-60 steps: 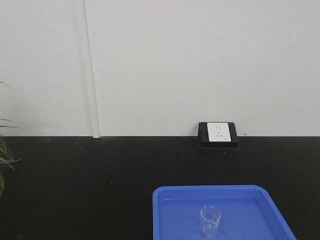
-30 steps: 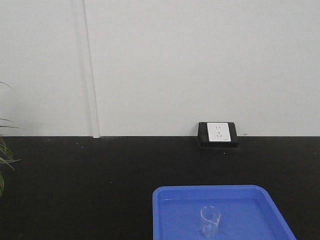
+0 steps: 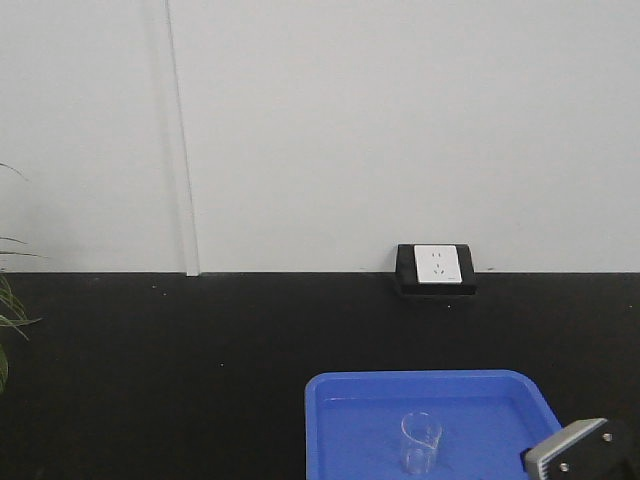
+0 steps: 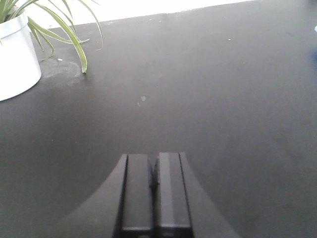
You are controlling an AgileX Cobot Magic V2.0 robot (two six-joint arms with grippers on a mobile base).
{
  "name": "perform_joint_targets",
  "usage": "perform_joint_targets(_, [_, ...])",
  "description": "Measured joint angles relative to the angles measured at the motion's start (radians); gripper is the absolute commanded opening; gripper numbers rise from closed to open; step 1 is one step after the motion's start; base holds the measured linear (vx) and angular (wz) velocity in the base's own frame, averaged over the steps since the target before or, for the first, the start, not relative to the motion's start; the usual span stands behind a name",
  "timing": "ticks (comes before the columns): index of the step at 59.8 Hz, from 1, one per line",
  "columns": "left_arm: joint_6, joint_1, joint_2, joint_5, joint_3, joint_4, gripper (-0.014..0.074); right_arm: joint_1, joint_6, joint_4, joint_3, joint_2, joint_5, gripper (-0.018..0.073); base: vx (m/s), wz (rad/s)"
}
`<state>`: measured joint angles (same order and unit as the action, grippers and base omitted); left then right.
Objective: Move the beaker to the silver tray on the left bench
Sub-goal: 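Lower the right gripper around the glass beaker in the blue tray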
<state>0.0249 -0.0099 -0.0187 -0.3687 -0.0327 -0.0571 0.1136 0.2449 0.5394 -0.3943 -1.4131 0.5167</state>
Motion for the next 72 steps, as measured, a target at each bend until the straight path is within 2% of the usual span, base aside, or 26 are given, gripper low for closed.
perform_joint_targets(11, [0.000, 0.000, 0.000, 0.000, 0.000, 0.000, 0.0001, 0.031, 0.000, 0.001, -0.111, -0.268, 0.073, 0.0545, 0.00, 0.00])
perform_joint_targets(26, [0.000, 0.000, 0.000, 0.000, 0.000, 0.000, 0.0001, 0.034, 0.000, -0.008, -0.268, -0.474, 0.108, 0.0629, 0.00, 0.00])
perform_joint_targets(50, [0.000, 0.000, 0.000, 0.000, 0.000, 0.000, 0.0001, 0.034, 0.017, -0.009, -0.480, -0.665, 0.131, 0.0612, 0.00, 0.00])
perform_joint_targets(72, [0.000, 0.000, 0.000, 0.000, 0.000, 0.000, 0.0001, 0.034, 0.028, 0.005, -0.533, -0.740, 0.253, 0.0515, 0.00, 0.00])
